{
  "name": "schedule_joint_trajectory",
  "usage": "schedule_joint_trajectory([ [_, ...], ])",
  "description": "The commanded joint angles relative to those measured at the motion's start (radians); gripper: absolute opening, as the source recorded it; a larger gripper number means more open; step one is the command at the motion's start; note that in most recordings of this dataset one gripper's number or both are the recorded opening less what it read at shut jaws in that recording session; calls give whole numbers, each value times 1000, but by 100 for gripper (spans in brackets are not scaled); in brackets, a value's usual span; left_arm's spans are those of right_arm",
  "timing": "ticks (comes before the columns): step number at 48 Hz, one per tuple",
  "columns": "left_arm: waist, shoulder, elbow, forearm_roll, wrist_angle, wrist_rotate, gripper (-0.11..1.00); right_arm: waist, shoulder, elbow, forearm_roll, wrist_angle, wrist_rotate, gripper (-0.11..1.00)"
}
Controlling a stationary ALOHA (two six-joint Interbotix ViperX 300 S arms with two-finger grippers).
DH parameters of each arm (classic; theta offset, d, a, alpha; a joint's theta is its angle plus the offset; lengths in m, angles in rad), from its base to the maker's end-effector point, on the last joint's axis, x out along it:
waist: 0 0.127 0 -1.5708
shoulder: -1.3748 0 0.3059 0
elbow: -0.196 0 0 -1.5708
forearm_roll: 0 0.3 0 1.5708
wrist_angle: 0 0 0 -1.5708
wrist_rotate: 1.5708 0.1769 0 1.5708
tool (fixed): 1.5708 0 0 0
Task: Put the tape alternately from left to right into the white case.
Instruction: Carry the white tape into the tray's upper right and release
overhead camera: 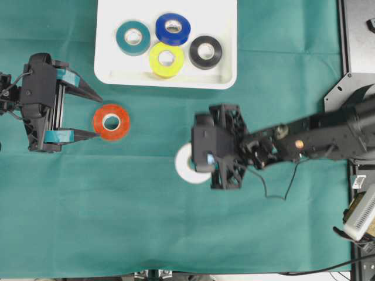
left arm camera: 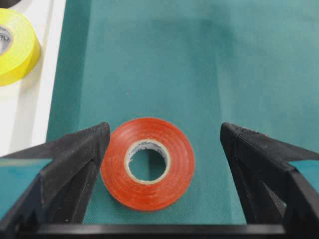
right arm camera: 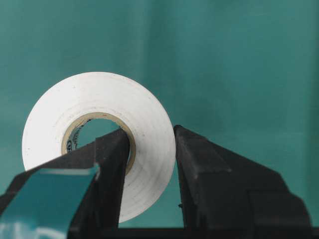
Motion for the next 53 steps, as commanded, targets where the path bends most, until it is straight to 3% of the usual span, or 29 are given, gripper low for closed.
schedule_joint_trajectory([
  [1, -5, -6, -8, 0, -8, 2, 70, -41, -78, -25, -17, 2, -2, 26],
  [37, -5, -6, 3, 0, -9, 2, 70, -391, -107, 3, -71, 3, -18, 26],
  [53, -5, -6, 5, 0, -8, 2, 70, -546, -107, 14, -124, 2, -18, 26],
])
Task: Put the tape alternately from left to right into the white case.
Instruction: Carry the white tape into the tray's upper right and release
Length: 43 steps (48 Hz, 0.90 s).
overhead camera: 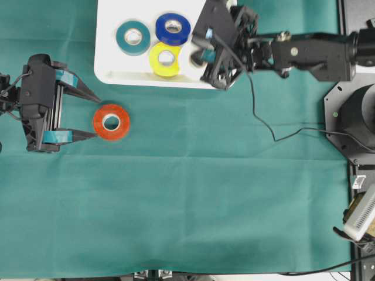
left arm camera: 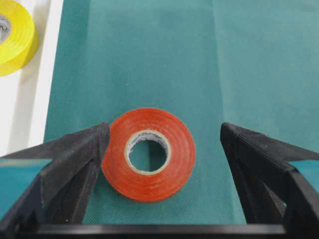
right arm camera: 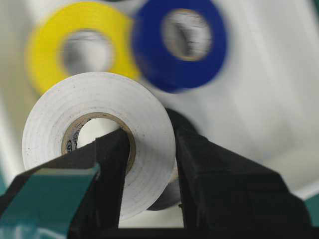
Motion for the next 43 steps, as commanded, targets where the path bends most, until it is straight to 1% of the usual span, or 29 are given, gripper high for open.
schedule_joint_trajectory([
  [1, -5, -6, -8, -2, -9, 2, 70, -40, -72, -11, -9, -2, -3, 26],
  [10, -5, -6, -8, -2, -8, 2, 70, -117, -60, -3, -25, -11, -3, 26],
  [23, -5, -6, -8, -2, -9, 2, 70, -192, -31, -2, -48, -71, -3, 26],
  [29, -5, -6, -9, -2, -8, 0, 70, -215, -20, 0, -49, -103, -3, 26],
  [38, -5, -6, -11, -2, -9, 0, 70, -225, -12, 2, -52, -104, -3, 26],
  [43, -5, -6, -11, -2, -9, 0, 70, -225, -12, 5, -63, -103, -3, 26],
])
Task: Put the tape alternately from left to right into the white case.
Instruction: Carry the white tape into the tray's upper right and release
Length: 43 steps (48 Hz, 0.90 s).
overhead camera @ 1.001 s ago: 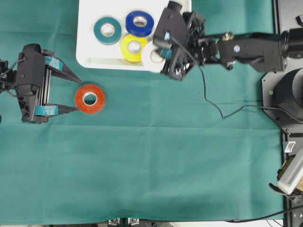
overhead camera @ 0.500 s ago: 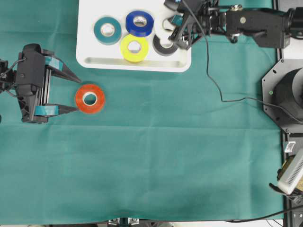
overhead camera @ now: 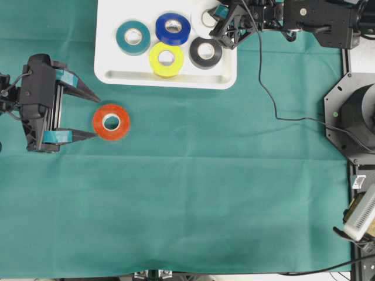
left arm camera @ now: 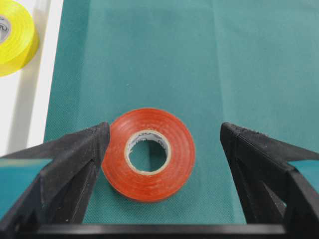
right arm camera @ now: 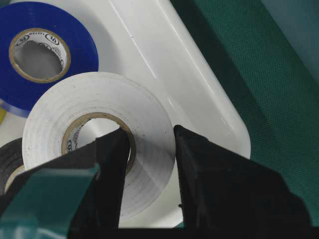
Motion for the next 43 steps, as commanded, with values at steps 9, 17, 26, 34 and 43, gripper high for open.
schedule_joint_trajectory([
  [9, -5, -6, -11, -2, -8, 0, 70, -3, -26, -2, -21, -5, -2, 26],
  [17, -5, -6, -12, -2, -9, 0, 70, -3, -26, 0, -26, -5, -2, 67],
  [26, -5, -6, -11, -2, -8, 0, 70, -3, -26, 0, -29, -8, -2, 85],
  [34, -5, -6, -11, -2, -9, 0, 70, -3, -26, 0, -29, -9, -2, 85],
  [43, -5, -6, -11, -2, -9, -2, 70, -3, -26, 2, -29, -9, -2, 85],
])
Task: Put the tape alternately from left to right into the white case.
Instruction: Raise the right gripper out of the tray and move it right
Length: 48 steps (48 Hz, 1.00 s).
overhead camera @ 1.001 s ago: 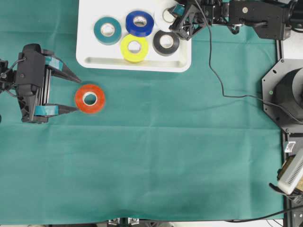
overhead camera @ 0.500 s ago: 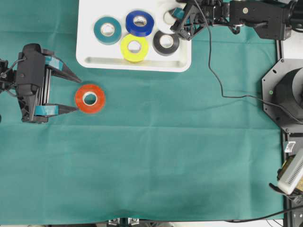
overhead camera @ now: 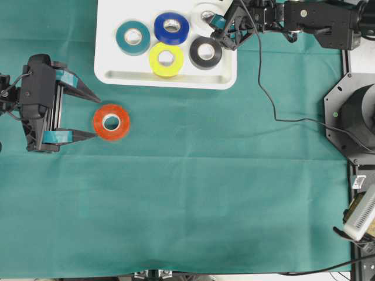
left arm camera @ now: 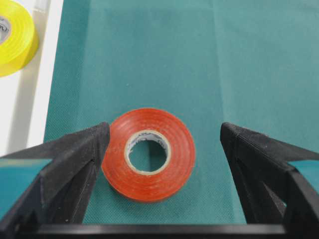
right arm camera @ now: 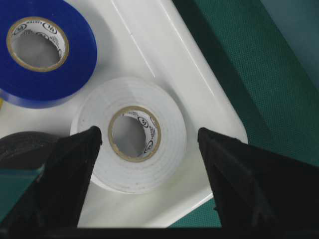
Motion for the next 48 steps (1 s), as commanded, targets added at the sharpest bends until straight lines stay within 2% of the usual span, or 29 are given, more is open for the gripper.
schedule_joint_trajectory([
  [1, -5, -6, -11, 0, -9, -3, 70, -2, -26, -8, -5, -5, -2, 85],
  [9, -5, -6, -12, 0, -11, -3, 70, 3, -26, -9, -3, -23, 0, 85],
  [18, -5, -6, -12, 0, -11, -3, 70, 41, -26, -6, -3, -124, 0, 85],
  [29, -5, -6, -12, 0, -9, -3, 70, 118, -29, 6, -5, -238, 0, 85],
  [48, -5, -6, -12, 0, -11, -3, 70, 295, -61, 67, -5, -247, 0, 85],
])
